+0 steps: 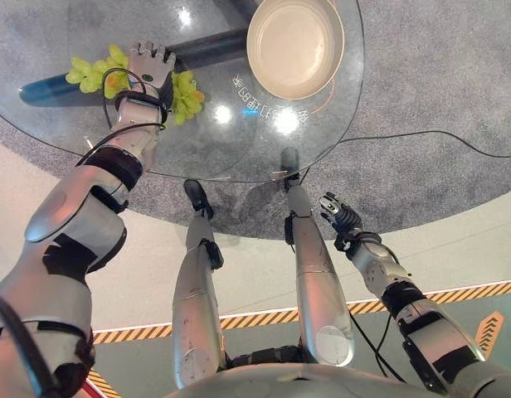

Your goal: Pick up fruits into the plate

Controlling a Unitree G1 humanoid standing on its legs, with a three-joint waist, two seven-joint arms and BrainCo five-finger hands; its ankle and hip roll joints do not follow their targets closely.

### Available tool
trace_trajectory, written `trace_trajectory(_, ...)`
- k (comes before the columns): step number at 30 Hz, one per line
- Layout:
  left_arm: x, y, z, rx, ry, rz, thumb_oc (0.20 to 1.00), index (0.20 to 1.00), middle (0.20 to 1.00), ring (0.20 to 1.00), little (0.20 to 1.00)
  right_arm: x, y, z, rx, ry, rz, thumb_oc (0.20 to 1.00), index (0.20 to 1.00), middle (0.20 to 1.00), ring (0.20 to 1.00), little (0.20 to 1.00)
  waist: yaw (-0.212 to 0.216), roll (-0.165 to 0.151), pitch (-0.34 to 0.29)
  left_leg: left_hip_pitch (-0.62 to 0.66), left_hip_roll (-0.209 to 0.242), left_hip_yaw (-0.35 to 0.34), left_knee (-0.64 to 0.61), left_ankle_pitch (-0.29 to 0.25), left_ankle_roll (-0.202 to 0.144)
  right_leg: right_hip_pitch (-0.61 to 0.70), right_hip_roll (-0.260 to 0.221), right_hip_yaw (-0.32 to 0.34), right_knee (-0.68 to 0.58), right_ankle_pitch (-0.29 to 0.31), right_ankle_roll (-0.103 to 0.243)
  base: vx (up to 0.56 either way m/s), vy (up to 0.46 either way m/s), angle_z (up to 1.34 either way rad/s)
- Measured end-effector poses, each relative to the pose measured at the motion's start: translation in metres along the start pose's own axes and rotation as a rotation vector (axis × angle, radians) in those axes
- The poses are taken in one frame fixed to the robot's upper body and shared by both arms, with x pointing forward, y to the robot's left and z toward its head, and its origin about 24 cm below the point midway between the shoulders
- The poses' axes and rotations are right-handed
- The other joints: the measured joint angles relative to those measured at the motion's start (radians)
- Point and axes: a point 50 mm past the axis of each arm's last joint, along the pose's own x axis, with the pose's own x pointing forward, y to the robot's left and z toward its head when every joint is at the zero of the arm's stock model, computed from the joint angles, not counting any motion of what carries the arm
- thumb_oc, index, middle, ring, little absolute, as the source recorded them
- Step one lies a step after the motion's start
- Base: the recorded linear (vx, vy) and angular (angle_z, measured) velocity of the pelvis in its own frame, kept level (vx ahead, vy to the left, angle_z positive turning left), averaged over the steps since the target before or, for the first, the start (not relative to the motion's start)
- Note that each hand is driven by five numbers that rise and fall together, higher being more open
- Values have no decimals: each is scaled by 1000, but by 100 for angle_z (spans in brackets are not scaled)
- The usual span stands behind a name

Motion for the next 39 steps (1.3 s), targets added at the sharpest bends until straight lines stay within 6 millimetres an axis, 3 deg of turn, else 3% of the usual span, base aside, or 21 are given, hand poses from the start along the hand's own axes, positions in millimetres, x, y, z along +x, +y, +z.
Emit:
trace_trajectory(9, -5, 5, -18, -131, 48, 90, 1000, 1000, 1000, 1000, 1000, -1, -2, -1, 11, -3, -8, 1000, 1000, 1000, 1000, 1000, 42, 1, 1, 11, -1, -20, 12, 1, 0, 22, -4, -17, 11, 0, -1, 8, -5, 4)
trace_trajectory(15, -11, -8, -29, -128, 71, 77, 1000, 1000, 1000, 1000, 1000, -3, -5, -4, 20, 3, -15, 1000, 1000, 1000, 1000, 1000, 63, 1, 1, 20, -1, -24, 11, 3, 0, 31, -6, -21, 17, -7, 1, 2, 0, 1)
trace_trajectory(22, -15, -17, -34, -122, 84, 39, 1000, 1000, 1000, 1000, 1000, -7, -8, -11, 26, 20, -21, 1000, 1000, 1000, 1000, 1000, 62, 1, 1, 18, -1, -22, 11, 2, 0, 28, -6, -21, 17, -10, -2, 0, 0, 0)
trace_trajectory(39, -9, -8, -47, -67, 188, 42, 1000, 1000, 1000, 1000, 1000, -7, -5, -9, 26, 8, -2, 1000, 1000, 1000, 1000, 1000, 34, 1, 1, -16, -1, -13, 15, -3, -2, -10, -4, -13, 18, -8, -2, 4, 0, 0)
